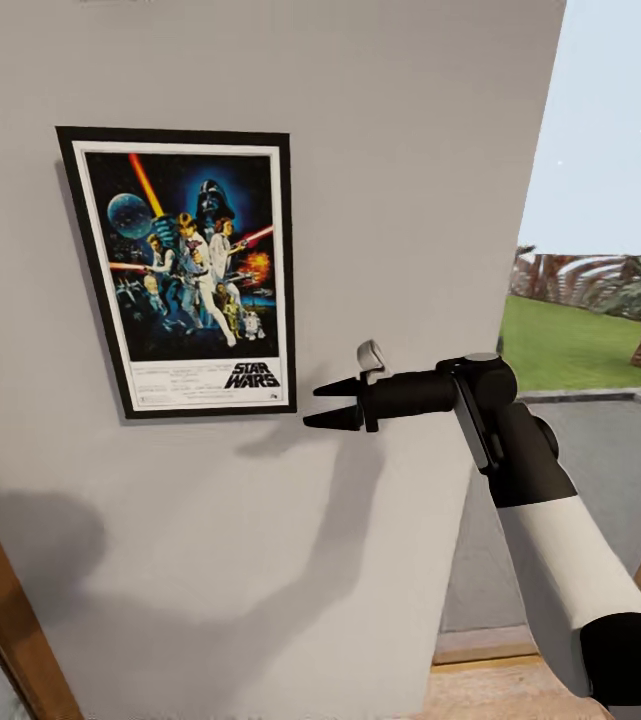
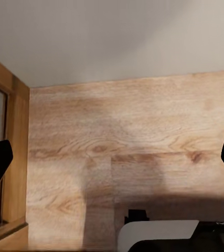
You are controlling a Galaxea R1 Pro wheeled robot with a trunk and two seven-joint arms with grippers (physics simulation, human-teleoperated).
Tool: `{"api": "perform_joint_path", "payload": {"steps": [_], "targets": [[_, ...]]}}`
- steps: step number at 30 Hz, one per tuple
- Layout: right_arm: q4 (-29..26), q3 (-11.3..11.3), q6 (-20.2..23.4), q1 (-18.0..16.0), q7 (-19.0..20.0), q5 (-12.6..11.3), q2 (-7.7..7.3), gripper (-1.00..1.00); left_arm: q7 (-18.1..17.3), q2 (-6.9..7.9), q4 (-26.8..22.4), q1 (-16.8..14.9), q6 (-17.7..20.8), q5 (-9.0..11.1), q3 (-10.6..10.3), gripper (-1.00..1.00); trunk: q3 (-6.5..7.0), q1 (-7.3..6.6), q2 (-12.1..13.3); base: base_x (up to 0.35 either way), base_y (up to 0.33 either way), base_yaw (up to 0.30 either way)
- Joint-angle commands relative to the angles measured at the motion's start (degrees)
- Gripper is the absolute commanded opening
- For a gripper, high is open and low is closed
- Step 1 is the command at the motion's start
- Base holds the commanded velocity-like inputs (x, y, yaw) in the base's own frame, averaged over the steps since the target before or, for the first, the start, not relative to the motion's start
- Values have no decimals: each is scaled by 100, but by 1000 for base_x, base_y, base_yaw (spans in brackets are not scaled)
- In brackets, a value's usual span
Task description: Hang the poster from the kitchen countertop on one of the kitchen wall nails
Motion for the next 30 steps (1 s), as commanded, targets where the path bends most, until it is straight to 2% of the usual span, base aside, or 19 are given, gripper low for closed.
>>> {"api": "perform_joint_path", "payload": {"steps": [1, 2, 3, 5, 6, 13, 16, 17, 22, 25, 26, 27, 30], "targets": [[-2, 4, 57, 0, 22, 8, -3, 100, -1, -2, -5, 3, -9, 2, 5, 100, -1, 1, -4, -110, -1, 0], [-1, 5, 53, 4, 24, 8, -3, 100, -1, 1, -5, 3, -9, 2, 5, 100, -1, 1, -4, -70, -1, 0], [-11, -1, 22, 319, 42, -4, -10, 100, 5, 2, -5, 3, -8, 4, 5, 100, -1, 1, -4, -6, 0, 0], [-13, -5, 0, 424, 43, -6, -10, 100, 6, 3, -5, 3, -8, 7, 5, 100, -1, 1, -4, -4, 0, 0], [-16, -114, -244, 669, 52, -2, -40, 100, 8, 4, -5, 3, -9, 10, 5, 100, -1, 1, -4, -143, 0, 0], [-15, -158, -306, 722, 55, 1, -54, 100, 2, 4, -5, 3, -23, 8, 11, 100, -1, 1, -4, -206, 0, 0], [4, -167, -320, 964, 52, 1, -55, 100, 3, 4, -5, 3, -25, 11, 6, 100, -1, 1, -4, -31, 0, 0], [3, -257, -383, 1620, 38, 5, -138, 100, 1, 4, -1, 3, -25, 10, 8, 100, -1, 1, -4, -5, 0, 0], [24, -328, -865, 2434, 29, 13, -333, 100, 0, 4, 2, 3, -24, 7, 6, 100, -1, 1, -4, -3, 0, 0], [38, -470, -1201, 2994, 19, 19, -444, 100, 0, 4, 3, 3, -22, 5, 6, 100, -1, 1, -4, -1, 0, 0], [41, -556, -1306, 3190, 17, 20, -468, 100, 0, 4, 3, 3, -23, 4, 6, 100, -1, 1, -4, 0, 0, 0], [54, -792, -1502, 3579, 14, 25, -503, 100, 0, 4, 3, 3, -22, 4, 6, 100, -1, 1, -4, 0, 0, 0], [163, -1269, -1779, 4092, 23, 34, -534, 100, 0, 4, 3, 3, -21, 3, 5, 100, -1, 1, -4, 0, 0, 0]]}}
